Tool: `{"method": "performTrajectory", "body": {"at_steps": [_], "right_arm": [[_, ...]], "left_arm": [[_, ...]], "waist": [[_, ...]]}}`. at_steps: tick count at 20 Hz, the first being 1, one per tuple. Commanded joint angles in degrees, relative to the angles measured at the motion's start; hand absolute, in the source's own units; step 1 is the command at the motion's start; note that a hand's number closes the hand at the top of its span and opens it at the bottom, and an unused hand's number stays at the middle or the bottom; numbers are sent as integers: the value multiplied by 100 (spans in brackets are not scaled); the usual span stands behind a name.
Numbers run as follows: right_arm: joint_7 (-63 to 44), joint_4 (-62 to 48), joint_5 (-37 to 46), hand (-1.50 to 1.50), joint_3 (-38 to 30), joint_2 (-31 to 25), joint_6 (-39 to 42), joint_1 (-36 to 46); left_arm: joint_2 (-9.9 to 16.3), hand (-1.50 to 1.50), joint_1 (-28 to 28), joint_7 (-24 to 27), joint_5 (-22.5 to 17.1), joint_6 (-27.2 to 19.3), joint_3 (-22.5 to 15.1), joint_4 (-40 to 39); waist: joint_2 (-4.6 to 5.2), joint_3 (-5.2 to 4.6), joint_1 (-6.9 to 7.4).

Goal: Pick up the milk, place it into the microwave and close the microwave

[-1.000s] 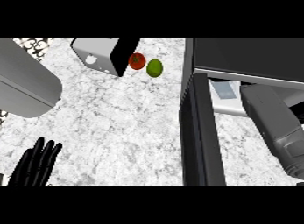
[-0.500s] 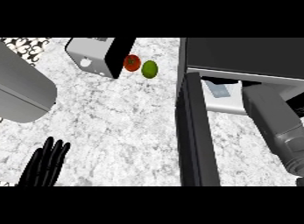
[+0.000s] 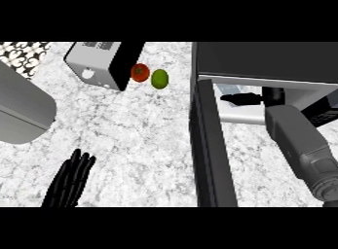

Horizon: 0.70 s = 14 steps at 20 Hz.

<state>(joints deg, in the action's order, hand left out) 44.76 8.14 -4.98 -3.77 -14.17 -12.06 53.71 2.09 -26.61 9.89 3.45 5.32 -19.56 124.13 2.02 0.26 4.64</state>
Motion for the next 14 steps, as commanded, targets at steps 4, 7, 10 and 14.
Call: {"method": "performTrajectory", "body": {"at_steps": [4,7,10,14], "right_arm": [[680,-129,-131,-150,-163,148,901,-510],[813,-46,-139,-150,-178,218,1104,-668],[848,-19,-186,-150,-232,318,1253,-711],[1022,159,-167,-150,-215,215,1327,-1093]], "left_arm": [[64,-150,238,-181,10,148,-148,-388],[-96,-150,586,-352,184,79,-401,-553],[278,-150,876,-266,-17,521,-99,-953],[258,150,1185,-678,93,661,-451,-886]], "waist": [[-57,-6,-169],[-128,-14,-315],[-127,-17,-338],[-174,-21,-425]]}}
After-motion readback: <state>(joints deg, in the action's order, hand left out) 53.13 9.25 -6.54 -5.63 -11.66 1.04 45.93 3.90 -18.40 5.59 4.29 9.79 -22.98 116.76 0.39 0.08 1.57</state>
